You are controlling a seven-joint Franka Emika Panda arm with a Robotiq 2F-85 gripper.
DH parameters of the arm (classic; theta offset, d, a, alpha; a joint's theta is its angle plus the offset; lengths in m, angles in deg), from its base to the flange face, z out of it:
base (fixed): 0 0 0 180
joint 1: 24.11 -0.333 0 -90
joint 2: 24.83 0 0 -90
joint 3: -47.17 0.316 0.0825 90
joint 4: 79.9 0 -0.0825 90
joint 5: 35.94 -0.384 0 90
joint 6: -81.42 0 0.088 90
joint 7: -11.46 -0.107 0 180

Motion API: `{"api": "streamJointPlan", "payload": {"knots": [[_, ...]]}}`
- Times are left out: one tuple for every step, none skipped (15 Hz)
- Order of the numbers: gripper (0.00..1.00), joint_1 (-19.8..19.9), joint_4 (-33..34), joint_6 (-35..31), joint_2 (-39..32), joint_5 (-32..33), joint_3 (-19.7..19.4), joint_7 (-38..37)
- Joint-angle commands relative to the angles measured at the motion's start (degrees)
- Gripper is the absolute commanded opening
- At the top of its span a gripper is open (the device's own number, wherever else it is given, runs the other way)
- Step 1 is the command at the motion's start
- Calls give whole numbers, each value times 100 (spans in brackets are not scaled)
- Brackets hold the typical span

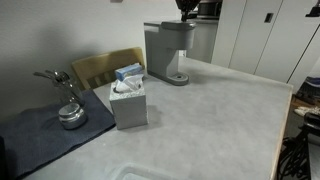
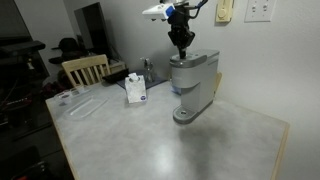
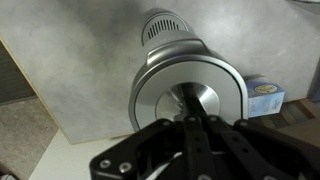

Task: Press down on the top of the coffeemaker

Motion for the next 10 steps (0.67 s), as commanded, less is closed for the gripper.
{"api": "streamJointPlan", "payload": {"knots": [[0,40,-214,-87,-27,29,56,71],[0,29,-141,-130,-24,58,59,96],[0,22,-66,-163,-24,73,67,130],[0,14,38,-195,-37,105,74,177],[0,12,112,-211,-43,124,85,219],[0,16,214,-206,-46,112,108,264],[0,18,288,-214,-40,104,128,308],[0,19,397,-191,-30,96,148,359],[0,24,496,-192,-27,91,167,415],[0,23,634,-173,-30,102,177,457]]}}
